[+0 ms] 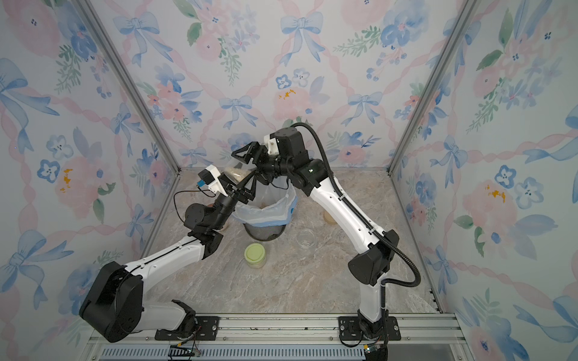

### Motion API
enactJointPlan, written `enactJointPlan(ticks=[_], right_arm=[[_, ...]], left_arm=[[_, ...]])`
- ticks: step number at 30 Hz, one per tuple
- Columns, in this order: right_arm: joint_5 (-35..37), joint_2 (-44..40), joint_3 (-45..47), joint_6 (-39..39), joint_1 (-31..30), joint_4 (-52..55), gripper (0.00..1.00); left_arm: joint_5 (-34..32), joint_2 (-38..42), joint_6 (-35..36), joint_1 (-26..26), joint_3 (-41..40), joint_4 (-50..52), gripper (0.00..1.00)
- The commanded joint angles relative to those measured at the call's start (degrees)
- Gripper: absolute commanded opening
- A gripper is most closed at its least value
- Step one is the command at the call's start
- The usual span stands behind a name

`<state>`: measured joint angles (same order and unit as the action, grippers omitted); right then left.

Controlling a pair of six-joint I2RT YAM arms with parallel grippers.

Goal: Empty moldy rice from jars
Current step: Pour the moldy rice from the jar into the trash bin.

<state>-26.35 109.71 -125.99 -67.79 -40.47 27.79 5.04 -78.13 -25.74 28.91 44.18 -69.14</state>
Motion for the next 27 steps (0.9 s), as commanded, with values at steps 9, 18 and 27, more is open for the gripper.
enactJointPlan(ticks=[9,18,27], right_arm=[[-2.49,-4.08,0.52,0.11,0.13,-4.76,0.12],[1.68,-6.47,3.95,3.42,2.59,0.50,0.97],[3.61,-10.09,8.98,6.84,5.96,4.48,0.97]], left_arm=[[-2.63,-0.14,-0.51,0.71,1.89,-2.41,0.00],[-1.74,2.43,2.27,0.56,1.97,1.16,0.00],[-0.39,5.20,6.36,-1.54,7.79,17.72,0.00]])
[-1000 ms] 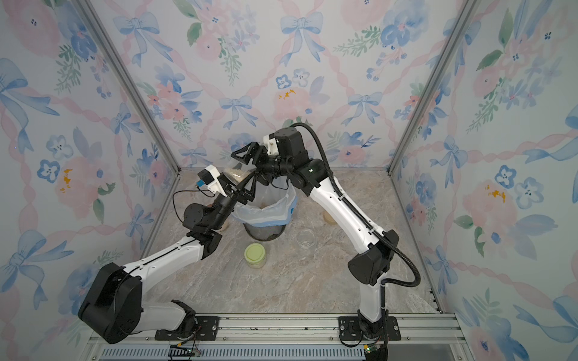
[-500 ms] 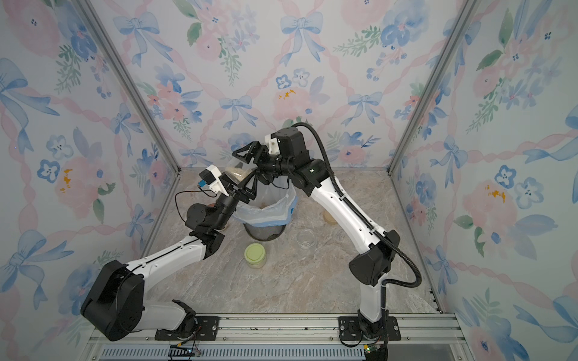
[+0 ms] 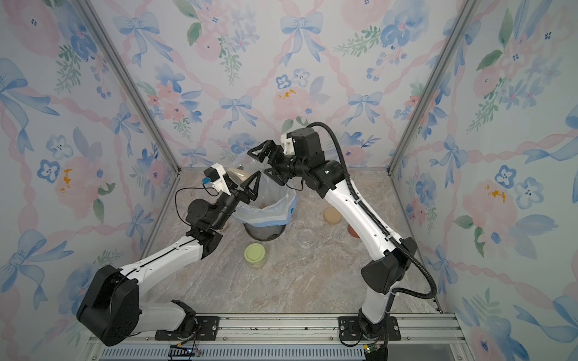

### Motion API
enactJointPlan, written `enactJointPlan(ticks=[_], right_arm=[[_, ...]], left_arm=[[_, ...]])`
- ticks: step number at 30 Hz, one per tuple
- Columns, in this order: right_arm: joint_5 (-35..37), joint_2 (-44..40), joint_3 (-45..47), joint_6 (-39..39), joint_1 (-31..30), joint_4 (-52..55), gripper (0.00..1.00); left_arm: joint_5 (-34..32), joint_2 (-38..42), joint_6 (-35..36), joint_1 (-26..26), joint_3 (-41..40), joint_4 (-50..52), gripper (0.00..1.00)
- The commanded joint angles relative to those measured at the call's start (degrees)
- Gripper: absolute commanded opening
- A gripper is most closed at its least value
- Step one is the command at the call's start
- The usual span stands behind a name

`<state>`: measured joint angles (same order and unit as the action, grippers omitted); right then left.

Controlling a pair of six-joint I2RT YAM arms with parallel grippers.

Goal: Empty moldy rice from jars
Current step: Pour the moldy rice from the jar into the trash bin.

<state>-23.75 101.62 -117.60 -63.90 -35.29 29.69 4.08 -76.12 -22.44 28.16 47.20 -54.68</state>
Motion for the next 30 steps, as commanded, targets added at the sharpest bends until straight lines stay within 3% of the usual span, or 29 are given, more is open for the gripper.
enactJointPlan(ticks=[1,9,20,24,30], right_arm=[[1.49,-2.28,0.53,3.83,1.31,3.74,0.97],[4.55,-4.04,-1.97,13.75,4.60,12.66,0.97],[5.53,-5.55,-1.56,20.89,8.10,16.45,0.97],[5.47,-5.83,-0.67,21.59,8.93,16.32,0.97],[4.76,-6.43,1.54,21.56,9.68,15.22,0.97]], left_arm=[[0.71,3.48,3.51,-1.12,5.79,6.28,0.00],[1.73,6.49,5.05,-3.41,11.94,30.46,0.00],[3.38,1.07,5.01,-3.53,32.69,67.57,0.00],[3.22,-3.53,5.03,-2.60,42.44,80.42,0.00],[4.11,-15.25,5.06,-2.16,63.54,103.82,0.00]])
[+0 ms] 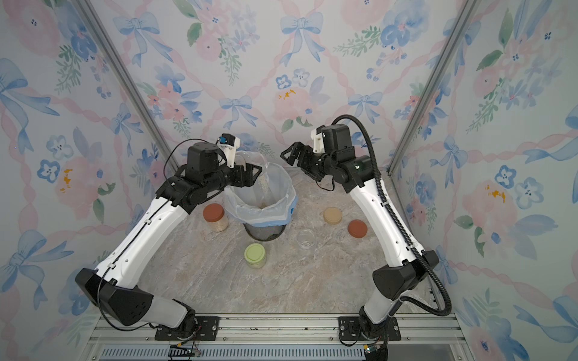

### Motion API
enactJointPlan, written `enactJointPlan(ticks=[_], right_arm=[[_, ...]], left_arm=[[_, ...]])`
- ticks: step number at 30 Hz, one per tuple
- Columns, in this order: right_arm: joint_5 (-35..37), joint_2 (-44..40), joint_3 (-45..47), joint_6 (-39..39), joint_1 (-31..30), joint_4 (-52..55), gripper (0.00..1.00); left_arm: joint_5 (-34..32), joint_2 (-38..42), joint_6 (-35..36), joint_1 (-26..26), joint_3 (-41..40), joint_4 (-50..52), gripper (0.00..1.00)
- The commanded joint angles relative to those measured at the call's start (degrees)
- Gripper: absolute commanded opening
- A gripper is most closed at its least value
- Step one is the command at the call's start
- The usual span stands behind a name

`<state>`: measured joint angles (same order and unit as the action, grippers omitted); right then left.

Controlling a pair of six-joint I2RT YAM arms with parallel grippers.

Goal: Empty moldy rice from jars
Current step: Pour the moldy rice from the jar into the trash bin.

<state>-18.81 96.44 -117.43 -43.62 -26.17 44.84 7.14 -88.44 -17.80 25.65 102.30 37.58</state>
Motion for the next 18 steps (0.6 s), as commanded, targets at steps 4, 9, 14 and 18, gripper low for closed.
enactJointPlan(ticks=[4,9,14,18], right_arm=[[-0.56,-1.29,3.09,1.10,0.69,-0.80,0.97],[-1.35,-1.27,4.48,0.46,0.75,-1.92,0.97],[-1.44,-1.29,4.57,0.37,0.88,-2.17,0.97],[-1.67,-1.27,4.36,0.11,1.23,-2.46,0.97]], left_arm=[[2.13,-16.84,-2.63,0.44,28.21,31.85,0.00],[3.10,-21.14,-6.10,1.05,28.04,35.96,0.00],[2.56,-21.79,-6.28,0.57,29.11,36.14,0.00],[2.45,-22.33,-6.08,0.56,30.13,36.16,0.00]])
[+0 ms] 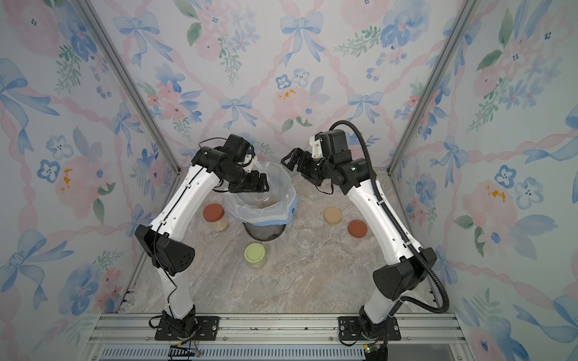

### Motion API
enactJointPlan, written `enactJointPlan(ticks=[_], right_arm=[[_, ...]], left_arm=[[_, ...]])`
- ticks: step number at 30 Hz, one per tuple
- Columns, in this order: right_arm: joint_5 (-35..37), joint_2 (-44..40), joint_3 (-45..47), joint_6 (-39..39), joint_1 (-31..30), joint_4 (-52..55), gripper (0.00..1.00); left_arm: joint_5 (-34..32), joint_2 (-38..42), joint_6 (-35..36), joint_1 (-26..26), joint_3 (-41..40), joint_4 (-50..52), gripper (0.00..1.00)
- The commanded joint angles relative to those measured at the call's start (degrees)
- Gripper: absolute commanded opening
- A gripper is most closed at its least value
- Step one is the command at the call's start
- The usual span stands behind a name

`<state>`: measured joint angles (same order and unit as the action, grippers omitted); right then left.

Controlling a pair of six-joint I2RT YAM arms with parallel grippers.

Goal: Empty moldy rice from jars
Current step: Pour the moldy rice from the jar into the trash bin.

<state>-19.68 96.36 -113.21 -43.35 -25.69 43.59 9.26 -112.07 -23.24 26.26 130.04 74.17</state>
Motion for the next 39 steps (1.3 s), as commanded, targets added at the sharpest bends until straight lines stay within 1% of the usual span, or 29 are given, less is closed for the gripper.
enactJointPlan(ticks=[1,5,7,9,12,14,18,22,24,25,26,28,30,31,32,34,35,36,37,39], right_arm=[[-0.88,-1.19,0.06,-0.31,0.73,-1.23,0.97],[-1.19,-0.70,-0.32,-0.81,0.95,-1.41,0.97],[-1.30,-0.32,-0.65,-0.94,0.99,-1.23,0.97],[-1.34,-0.12,-0.91,-1.12,0.99,-1.23,0.97],[-1.41,0.16,-1.57,-1.38,0.94,-1.23,0.97],[-1.41,0.32,-1.91,-1.43,0.94,-1.31,0.97],[-1.33,0.32,-1.79,-1.68,0.91,-1.58,0.97],[-1.15,-0.46,-0.47,-2.13,0.78,-2.52,0.97],[-1.06,-0.73,-0.05,-2.18,0.65,-2.68,0.97],[-1.06,-0.71,0.00,-2.20,0.71,-2.63,0.97],[-1.06,-0.71,0.00,-2.21,0.66,-2.54,0.97],[-1.05,-0.72,0.16,-2.17,0.65,-2.50,0.97],[-1.06,-0.69,0.18,-2.25,0.67,-2.47,0.97],[-1.11,-0.68,0.17,-2.33,0.68,-2.33,0.97],[-1.15,-0.67,0.16,-2.25,0.66,-2.37,0.97],[-1.24,-0.30,-0.01,-2.39,0.66,-2.20,0.97],[-1.23,-0.37,-0.03,-2.39,0.68,-2.11,0.97],[-1.24,-0.29,-0.05,-2.43,0.67,-2.11,0.97],[-1.40,-0.12,-0.13,-2.61,0.76,-2.11,0.97],[-1.67,-0.14,-0.26,-2.70,0.82,-1.96,0.97]], left_arm=[[0.24,1.16,-0.58,-0.04,2.93,-0.45,0.00],[1.08,0.36,-0.85,-0.42,7.21,-0.56,0.00],[6.52,-0.49,-3.05,-2.30,10.27,-1.10,0.00],[13.73,-1.30,-5.96,-4.48,11.99,-2.25,0.00],[26.39,-1.64,-9.50,-7.82,11.02,-3.14,0.00],[30.38,-1.32,-10.57,-8.89,10.24,-3.82,0.00],[34.42,0.29,-11.32,-10.64,6.65,-5.67,0.00],[34.89,1.36,-10.61,-11.77,4.28,-5.68,0.00],[33.85,1.73,-10.17,-11.82,4.05,-5.70,0.00],[32.40,1.97,-9.66,-11.93,4.23,-5.70,0.00],[29.12,2.25,-8.81,-11.80,4.86,-5.70,0.00],[20.32,2.73,-6.97,-10.48,6.90,-5.67,0.00],[8.57,2.91,-5.28,-7.42,8.93,-5.65,0.00],[0.53,3.14,-4.22,-4.82,9.24,-5.68,0.00],[-9.75,3.51,-2.93,-1.36,9.18,-5.75,0.00],[-33.49,4.37,-1.65,6.58,7.46,-5.94,0.00],[-46.24,5.35,-2.38,9.63,4.27,-7.04,0.00],[-51.14,6.51,-2.52,11.15,1.03,-8.96,0.00],[-51.47,7.83,-3.29,11.02,-2.31,-11.25,0.00],[-47.84,10.59,-4.15,10.18,-8.14,-16.22,0.00]])
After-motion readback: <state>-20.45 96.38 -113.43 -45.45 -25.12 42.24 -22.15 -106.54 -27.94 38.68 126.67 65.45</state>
